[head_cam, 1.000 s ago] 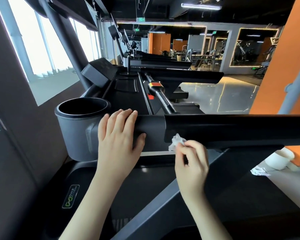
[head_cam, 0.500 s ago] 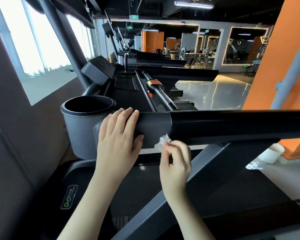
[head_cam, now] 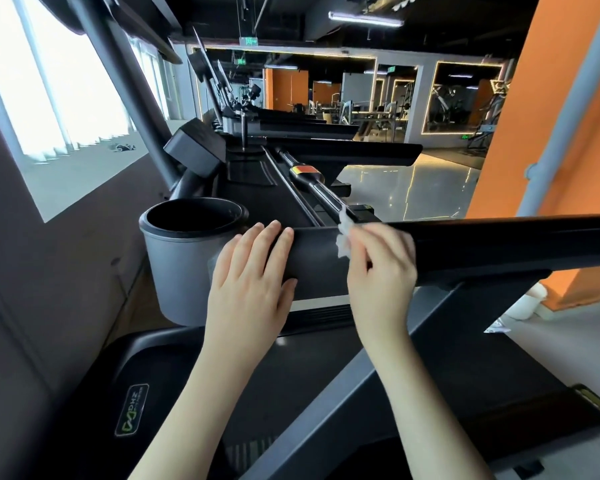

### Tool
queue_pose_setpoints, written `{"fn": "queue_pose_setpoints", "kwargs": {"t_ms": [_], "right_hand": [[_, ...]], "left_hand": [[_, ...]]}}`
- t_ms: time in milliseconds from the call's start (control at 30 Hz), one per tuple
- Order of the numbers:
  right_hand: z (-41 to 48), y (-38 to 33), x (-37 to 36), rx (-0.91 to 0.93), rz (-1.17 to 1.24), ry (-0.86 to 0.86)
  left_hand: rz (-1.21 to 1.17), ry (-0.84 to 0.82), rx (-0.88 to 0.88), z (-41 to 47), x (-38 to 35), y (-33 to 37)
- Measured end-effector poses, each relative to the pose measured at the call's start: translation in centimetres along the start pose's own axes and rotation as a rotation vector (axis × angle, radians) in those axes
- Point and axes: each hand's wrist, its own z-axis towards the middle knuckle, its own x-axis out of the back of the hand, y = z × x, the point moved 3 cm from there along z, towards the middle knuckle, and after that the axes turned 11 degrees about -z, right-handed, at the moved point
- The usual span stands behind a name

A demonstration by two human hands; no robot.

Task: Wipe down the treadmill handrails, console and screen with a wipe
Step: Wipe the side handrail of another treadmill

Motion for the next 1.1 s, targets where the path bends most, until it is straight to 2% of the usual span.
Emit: {"fn": "queue_pose_setpoints", "kwargs": {"t_ms": [200,333,433,567,667,767,867,1033,1100], "right_hand": [[3.1,-0.9,-0.9,0.141,-0.101,-0.338],[5.7,-1.4,-1.7,0.080,-0.318,-0.633],[6.0,-2.3,-3.4,-0.005,-0.183,-0.807],[5.8,-2.3,-2.2,0.081,-0.164,-0.758],[7.2,-0.9,-3.6,-0.022,-0.310,-0.915],[6.9,-1.8,-5.3,-0.060,-0.222,-1.016],[6.0,-2.5,-4.8,-0.026,-0.064,-0.979],[6.7,-1.6,-5.5,-0.066,-0.202,-1.012],[6.4,-2.2,-5.4,-0.031,-0.102,-0.983]], "left_hand": [[0.026,0.023,0.005,-0.2,0.3,0.1],[0.067,0.068,0.025,-0.7,0.8,-0.3],[0.110,0.098,0.052,-1.3,0.9,-0.6],[0.147,0.121,0.050,-1.5,1.1,-1.1],[0.154,0.115,0.050,-1.5,1.0,-1.3],[0.159,0.114,0.057,-1.6,1.0,-1.2],[0.169,0.117,0.055,-1.6,1.0,-1.2],[0.177,0.107,0.076,-1.4,1.0,-1.2],[0.179,0.109,0.083,-1.4,1.0,-1.1]]}}
